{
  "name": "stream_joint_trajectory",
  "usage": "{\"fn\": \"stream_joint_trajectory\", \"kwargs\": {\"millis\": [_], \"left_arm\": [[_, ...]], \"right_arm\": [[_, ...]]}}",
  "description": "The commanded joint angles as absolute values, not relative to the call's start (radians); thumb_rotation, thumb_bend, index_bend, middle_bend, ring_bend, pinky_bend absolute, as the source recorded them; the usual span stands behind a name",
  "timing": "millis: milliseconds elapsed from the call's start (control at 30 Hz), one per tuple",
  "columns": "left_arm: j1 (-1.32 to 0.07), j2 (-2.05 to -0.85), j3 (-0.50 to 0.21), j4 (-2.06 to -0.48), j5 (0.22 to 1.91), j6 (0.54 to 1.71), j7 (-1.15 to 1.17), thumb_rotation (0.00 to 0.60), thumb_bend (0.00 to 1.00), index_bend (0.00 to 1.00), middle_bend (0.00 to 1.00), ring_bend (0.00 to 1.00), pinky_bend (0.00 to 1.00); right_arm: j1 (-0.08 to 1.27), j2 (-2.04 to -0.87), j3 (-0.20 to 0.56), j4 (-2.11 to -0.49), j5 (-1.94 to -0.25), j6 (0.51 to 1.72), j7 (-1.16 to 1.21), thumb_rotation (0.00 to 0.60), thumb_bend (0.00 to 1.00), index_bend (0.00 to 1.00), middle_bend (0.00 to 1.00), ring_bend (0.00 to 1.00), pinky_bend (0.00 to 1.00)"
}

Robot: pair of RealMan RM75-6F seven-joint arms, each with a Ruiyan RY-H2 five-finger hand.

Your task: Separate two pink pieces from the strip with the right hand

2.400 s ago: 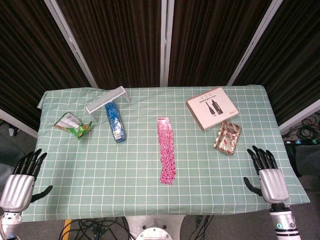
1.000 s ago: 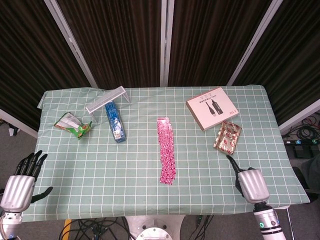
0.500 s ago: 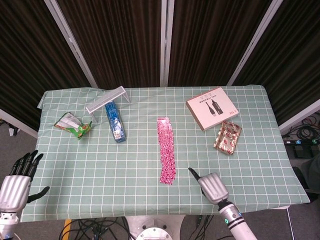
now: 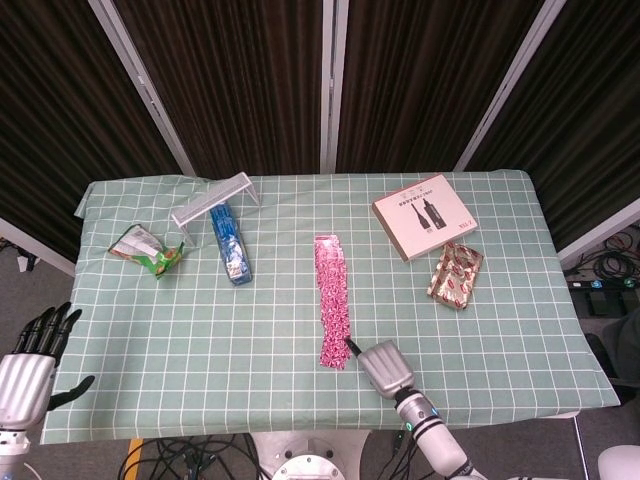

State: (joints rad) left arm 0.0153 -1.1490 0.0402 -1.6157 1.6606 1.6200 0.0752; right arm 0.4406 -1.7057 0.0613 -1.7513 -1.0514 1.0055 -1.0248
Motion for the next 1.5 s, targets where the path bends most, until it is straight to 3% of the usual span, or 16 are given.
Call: {"fn": "stream_joint_trajectory", "kwargs": {"millis": [33, 833, 1500], "left_arm": [[0.016, -1.147, 0.041, -1.618, 1.665, 1.622, 0.076, 0.600, 0.15, 0.02, 0.00, 0.00, 0.12], [0.016, -1.150, 0.039, -1.615, 1.657, 1.610, 0.078, 0.600, 0.15, 0.02, 0.00, 0.00, 0.12], [0.014, -1.155, 0.039, -1.613, 1.652, 1.601, 0.079, 0.600, 0.15, 0.02, 0.00, 0.00, 0.12]], "right_arm": [[0.476, -1.732, 0.054, -1.760, -0.984, 1.022, -1.081, 0.600, 1.00, 0.11, 0.90, 0.82, 0.72], [0.532, -1.682, -0.030, -1.781, -0.856, 1.131, -1.067, 0.600, 1.00, 0.10, 0.90, 0.81, 0.72], [0.534, -1.584, -0.048, -1.756, -0.817, 1.158, -0.963, 0.600, 1.00, 0.10, 0.90, 0.82, 0.72]]}}
